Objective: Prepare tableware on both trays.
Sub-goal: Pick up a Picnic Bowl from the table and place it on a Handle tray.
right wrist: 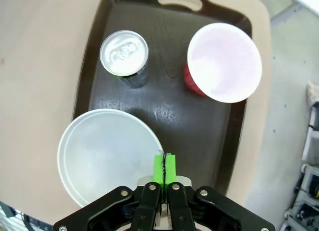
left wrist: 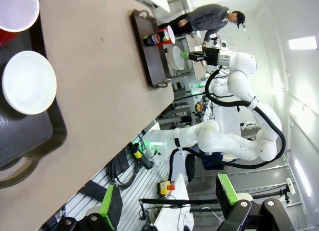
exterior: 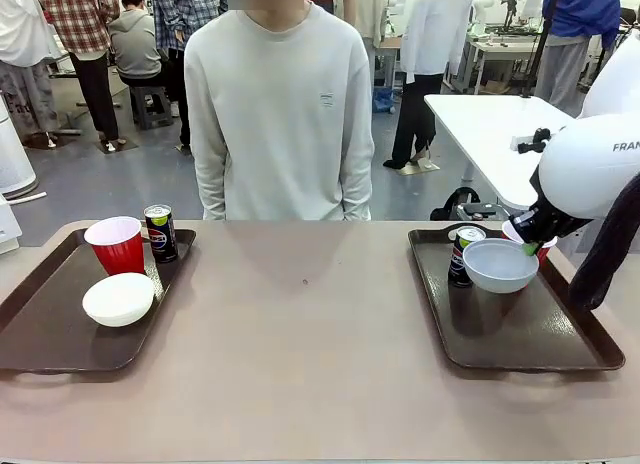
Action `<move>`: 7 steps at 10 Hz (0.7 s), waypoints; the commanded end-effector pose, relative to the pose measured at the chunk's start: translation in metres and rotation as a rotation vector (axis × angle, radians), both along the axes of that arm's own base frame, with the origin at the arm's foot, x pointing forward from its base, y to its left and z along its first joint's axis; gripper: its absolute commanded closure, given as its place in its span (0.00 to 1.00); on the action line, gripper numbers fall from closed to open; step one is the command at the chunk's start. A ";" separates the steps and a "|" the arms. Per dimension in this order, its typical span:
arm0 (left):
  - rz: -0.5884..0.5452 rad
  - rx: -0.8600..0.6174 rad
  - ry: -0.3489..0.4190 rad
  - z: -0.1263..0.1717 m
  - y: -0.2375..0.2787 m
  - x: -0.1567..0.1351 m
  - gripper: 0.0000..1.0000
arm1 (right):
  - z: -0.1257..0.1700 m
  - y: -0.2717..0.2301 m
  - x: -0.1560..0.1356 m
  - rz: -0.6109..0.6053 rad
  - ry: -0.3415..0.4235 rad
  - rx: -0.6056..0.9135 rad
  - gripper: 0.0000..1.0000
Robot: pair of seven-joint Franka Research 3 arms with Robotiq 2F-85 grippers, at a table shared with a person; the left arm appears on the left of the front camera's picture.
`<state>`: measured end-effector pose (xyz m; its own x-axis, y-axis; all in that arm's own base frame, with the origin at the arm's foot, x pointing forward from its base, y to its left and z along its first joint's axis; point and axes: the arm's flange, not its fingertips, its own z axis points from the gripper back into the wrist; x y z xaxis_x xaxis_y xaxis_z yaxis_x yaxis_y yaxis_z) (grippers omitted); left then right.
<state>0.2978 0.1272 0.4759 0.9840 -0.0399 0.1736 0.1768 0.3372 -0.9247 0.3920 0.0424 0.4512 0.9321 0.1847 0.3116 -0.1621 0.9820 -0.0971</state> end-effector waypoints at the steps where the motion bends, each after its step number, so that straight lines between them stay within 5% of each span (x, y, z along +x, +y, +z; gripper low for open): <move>1: 0.002 -0.014 -0.010 0.001 0.001 -0.001 0.00 | -0.023 -0.006 0.005 -0.020 0.001 -0.032 0.99; 7: 0.002 -0.014 -0.010 0.001 0.001 -0.001 0.00 | -0.009 -0.003 0.004 0.000 0.016 -0.011 0.99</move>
